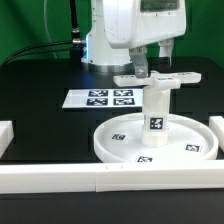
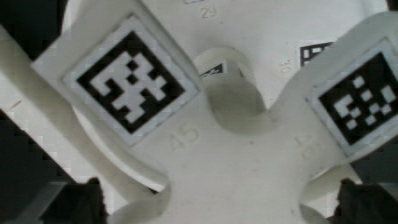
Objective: Assemble round table
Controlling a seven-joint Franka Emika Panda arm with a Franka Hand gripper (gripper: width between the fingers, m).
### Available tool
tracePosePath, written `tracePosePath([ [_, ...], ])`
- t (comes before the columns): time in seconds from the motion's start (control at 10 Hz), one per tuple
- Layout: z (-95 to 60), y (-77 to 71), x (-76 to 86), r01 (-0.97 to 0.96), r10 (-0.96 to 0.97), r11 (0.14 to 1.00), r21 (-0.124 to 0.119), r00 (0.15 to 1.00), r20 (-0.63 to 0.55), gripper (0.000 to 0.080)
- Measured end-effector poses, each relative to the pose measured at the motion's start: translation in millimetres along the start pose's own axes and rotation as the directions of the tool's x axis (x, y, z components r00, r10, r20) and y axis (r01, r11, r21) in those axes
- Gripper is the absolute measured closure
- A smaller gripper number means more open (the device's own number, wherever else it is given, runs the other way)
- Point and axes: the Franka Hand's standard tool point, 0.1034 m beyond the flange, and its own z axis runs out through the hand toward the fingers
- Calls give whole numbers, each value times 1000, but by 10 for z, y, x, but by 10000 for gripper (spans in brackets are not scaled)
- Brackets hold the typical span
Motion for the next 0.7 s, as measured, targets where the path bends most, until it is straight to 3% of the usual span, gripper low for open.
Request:
tracePosePath([
  [0.7,119,-3,61,-25,25,1000,13,1000,0,151],
])
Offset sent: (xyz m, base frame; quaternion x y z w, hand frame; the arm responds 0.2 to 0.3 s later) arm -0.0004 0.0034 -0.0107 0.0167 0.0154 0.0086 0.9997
